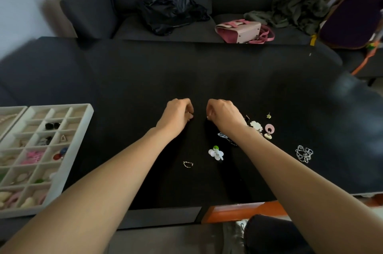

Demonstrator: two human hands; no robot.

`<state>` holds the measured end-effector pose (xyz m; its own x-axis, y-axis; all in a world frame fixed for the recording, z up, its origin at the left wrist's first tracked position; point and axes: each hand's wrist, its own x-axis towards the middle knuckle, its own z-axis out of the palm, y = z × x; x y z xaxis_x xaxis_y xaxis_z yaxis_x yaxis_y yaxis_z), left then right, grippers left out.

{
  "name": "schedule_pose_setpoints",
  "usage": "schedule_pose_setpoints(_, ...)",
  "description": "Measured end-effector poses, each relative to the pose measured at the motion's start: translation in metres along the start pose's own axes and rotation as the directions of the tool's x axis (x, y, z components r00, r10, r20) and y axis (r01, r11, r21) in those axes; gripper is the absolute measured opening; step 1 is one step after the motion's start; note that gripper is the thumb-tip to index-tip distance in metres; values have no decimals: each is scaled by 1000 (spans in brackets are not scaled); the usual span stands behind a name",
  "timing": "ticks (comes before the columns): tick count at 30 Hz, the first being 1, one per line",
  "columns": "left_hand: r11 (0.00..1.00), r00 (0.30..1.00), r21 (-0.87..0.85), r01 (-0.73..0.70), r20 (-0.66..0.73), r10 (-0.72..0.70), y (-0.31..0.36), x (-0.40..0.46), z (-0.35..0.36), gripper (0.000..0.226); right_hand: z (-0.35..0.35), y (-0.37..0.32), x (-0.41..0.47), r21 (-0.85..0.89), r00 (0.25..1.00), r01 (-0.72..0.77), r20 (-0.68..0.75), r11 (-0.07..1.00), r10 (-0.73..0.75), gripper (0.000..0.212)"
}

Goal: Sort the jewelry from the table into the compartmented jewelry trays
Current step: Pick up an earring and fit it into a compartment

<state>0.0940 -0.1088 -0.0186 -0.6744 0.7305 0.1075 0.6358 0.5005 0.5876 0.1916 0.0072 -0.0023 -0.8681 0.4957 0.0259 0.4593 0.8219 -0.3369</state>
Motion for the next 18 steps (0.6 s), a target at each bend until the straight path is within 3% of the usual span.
schedule_pose_setpoints(4, 922, 982, -356, 152, -49, -181, 3, -4, -3, 8, 3, -4, -3, 196, 1000, -10, -4, 981, 11, 15)
schedule_pose_setpoints(6, 715, 945, -656, 241, -7, -326, 5, -8, -9, 10, 2, -7, -7, 396, 999, -43, -8, 917, 50, 16)
schedule_pose_setpoints(8, 422, 916, -859, 289, 121, -382, 7, -16, -19, 12, -1, -15, -13, 651, 991, -130, 73, 747, 110, 14)
schedule_pose_setpoints(11, 157, 891, -930, 331, 254, -376, 4, -30, -38, 12, -5, -35, -21, 819, 975, -222, 185, 529, 124, 16)
schedule_pose_setpoints(15, -198, 844, -932, 304, 359, -397, -10, -56, -73, 15, -11, -76, -36, 860, 975, -209, 220, 465, 31, 17)
schedule_pose_setpoints(18, -415, 858, -887, 202, 365, -362, -23, -85, -99, 18, -22, -114, -47, 859, 977, -145, 202, 491, -64, 16)
